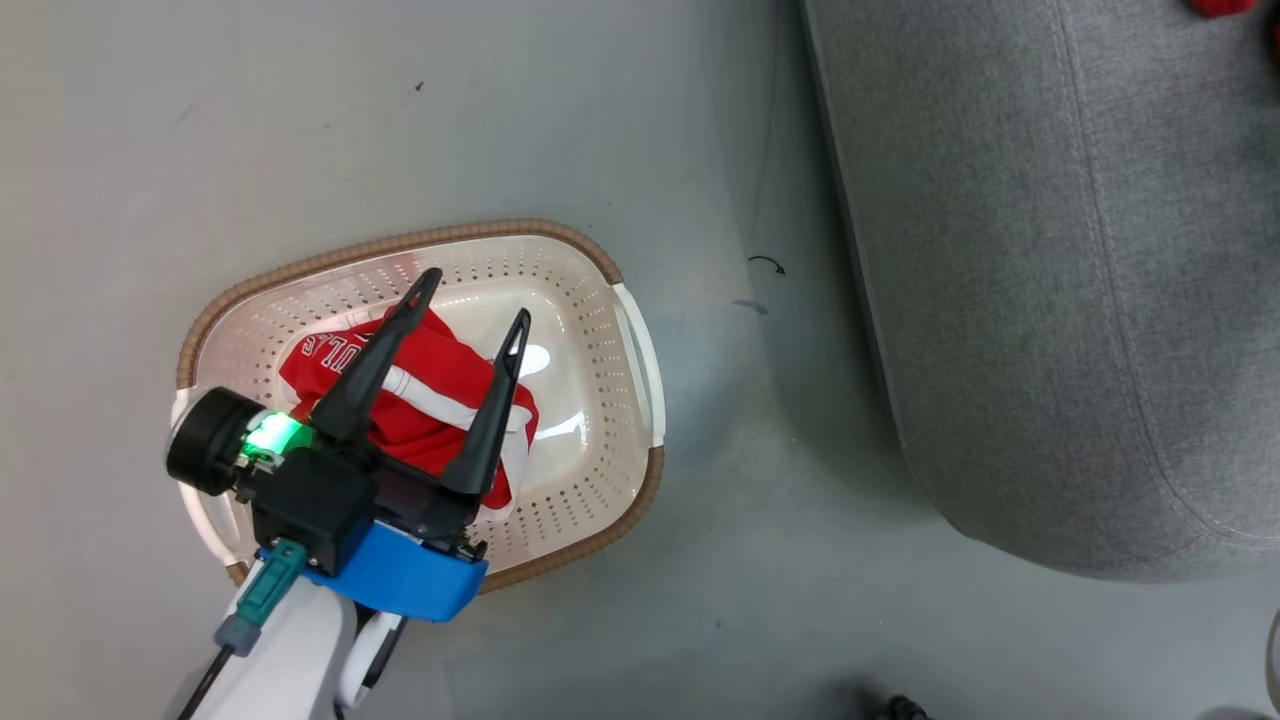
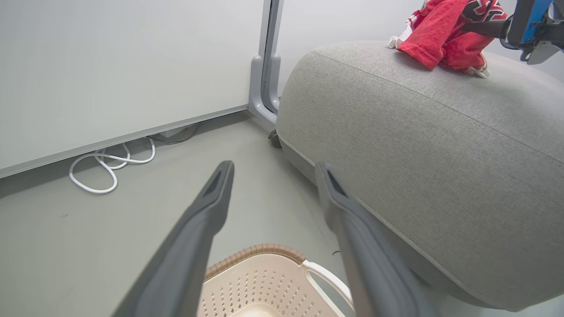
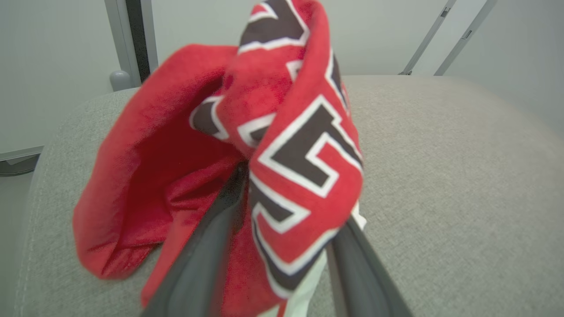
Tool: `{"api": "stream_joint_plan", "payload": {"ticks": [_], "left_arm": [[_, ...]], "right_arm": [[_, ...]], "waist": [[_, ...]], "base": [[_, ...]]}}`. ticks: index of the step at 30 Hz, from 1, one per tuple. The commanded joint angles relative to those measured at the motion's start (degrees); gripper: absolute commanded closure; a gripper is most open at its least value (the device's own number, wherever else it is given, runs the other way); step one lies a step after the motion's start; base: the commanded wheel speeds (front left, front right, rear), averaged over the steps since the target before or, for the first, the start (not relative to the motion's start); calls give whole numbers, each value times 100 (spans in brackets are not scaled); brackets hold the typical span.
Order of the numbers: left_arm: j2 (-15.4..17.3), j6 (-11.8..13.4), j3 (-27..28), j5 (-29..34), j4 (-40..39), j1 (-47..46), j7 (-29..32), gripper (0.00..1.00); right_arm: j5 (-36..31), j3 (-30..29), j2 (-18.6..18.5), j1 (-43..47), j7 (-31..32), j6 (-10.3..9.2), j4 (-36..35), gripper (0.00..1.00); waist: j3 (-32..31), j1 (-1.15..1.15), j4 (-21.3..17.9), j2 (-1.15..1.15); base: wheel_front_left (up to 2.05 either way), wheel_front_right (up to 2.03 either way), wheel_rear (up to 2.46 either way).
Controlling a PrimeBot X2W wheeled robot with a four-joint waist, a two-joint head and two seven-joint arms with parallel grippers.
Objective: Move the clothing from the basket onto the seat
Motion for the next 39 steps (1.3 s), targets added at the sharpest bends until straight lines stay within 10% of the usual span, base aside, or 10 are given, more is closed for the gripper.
{"api": "stream_joint_plan", "payload": {"ticks": [1, 19, 39], "left_arm": [[-25, 12, -37, -23, 33, -42, -23, 0], [-379, -59, 30, -189, 479, 143, -28, 0], [-1013, -7, 1145, -325, 1196, 1241, -28, 0]], "right_arm": [[-41, -33, -60, 22, -68, 1, 73, 0], [-109, 233, 207, 810, -530, 1, 438, 0], [875, 2309, 1096, 4175, -540, 2, -2237, 0]], "waist": [[-35, -1, 0, 0], [-1492, -1, -53, 0], [-3418, -1, 171, 0]], "base": [[0, 0, 0], [0, 0, 0], [0, 0, 0]]}}
